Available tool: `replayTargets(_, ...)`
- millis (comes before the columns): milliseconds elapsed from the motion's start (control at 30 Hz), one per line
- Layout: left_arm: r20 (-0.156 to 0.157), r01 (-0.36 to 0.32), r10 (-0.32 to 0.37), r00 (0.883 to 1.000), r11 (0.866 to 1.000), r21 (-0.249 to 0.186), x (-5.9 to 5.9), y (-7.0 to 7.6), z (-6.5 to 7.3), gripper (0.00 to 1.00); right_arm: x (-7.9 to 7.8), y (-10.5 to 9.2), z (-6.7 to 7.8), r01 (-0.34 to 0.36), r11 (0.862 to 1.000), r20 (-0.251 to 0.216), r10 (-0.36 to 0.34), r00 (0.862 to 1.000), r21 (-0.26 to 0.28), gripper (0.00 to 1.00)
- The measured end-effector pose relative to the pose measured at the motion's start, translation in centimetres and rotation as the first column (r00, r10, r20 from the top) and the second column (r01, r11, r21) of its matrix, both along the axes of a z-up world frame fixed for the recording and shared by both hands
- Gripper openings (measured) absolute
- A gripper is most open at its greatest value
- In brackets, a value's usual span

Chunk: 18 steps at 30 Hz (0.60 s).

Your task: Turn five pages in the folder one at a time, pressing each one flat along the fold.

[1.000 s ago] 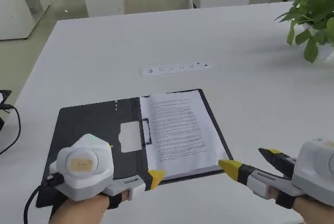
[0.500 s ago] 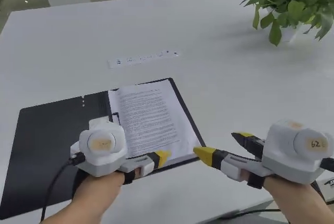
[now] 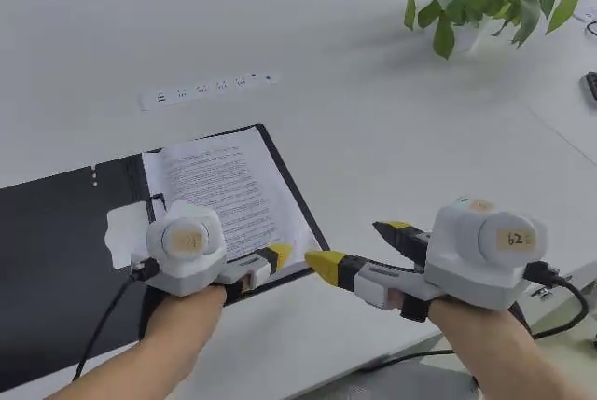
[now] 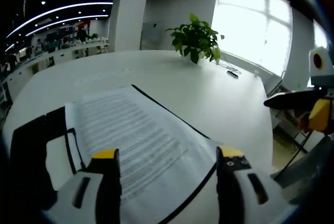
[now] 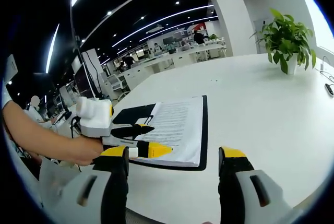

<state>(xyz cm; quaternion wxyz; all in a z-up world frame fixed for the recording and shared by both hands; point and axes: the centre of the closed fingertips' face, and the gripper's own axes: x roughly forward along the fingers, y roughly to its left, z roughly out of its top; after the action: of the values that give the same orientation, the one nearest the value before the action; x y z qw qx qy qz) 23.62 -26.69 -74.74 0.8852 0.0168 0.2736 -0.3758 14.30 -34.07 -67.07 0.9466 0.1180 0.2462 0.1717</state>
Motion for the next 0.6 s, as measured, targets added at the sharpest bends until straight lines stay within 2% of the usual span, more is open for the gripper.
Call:
replayTargets(67, 0.036, 0.005, -0.006, 0.999, 1.000, 0.015, 0.3, -0.4, -0.3, 0.72, 0.0, 0.2, -0.2, -0.011, 1.000, -0.003, 0.011, 1.000, 0.000, 0.69)
replayTargets(100, 0.043, 0.005, -0.007, 0.999, 1.000, 0.027, 0.4, -0.4, -0.5, 0.70, 0.0, 0.2, -0.3, -0.012, 1.000, -0.006, 0.012, 1.000, -0.002, 0.69)
replayTargets(300, 0.032, -0.005, 0.004, 0.999, 0.999, 0.041, 0.0, -1.4, -2.1, 0.66, 0.4, 0.3, -0.6, -0.023, 1.000, -0.009, 0.023, 1.000, 0.007, 0.69)
replayTargets(400, 0.053, -0.003, -0.003, 0.999, 0.993, 0.115, -0.4, -0.9, -3.3, 0.58, 0.5, 0.4, -0.8, -0.030, 1.000, -0.017, 0.030, 0.999, 0.009, 0.69)
replayTargets(433, 0.076, -0.005, -0.002, 0.997, 0.996, 0.091, -0.5, -1.2, -3.1, 0.58, 0.6, 0.4, -0.8, -0.030, 1.000, -0.015, 0.030, 0.999, 0.011, 0.69)
replayTargets(467, 0.082, -0.006, 0.000, 0.997, 0.996, 0.084, -0.6, -1.3, -3.2, 0.59, 0.6, 0.4, -0.8, -0.029, 1.000, -0.014, 0.029, 0.999, 0.012, 0.69)
replayTargets(533, 0.104, -0.011, 0.001, 0.995, 0.995, 0.101, -0.6, -1.4, -3.3, 0.59, 0.7, 0.4, -0.8, -0.029, 0.999, -0.015, 0.030, 0.999, 0.018, 0.69)
replayTargets(600, 0.115, -0.024, 0.013, 0.993, 0.995, 0.092, -0.5, -1.5, -3.4, 0.59, 0.7, 0.4, -0.9, -0.034, 0.999, -0.018, 0.035, 0.999, 0.018, 0.69)
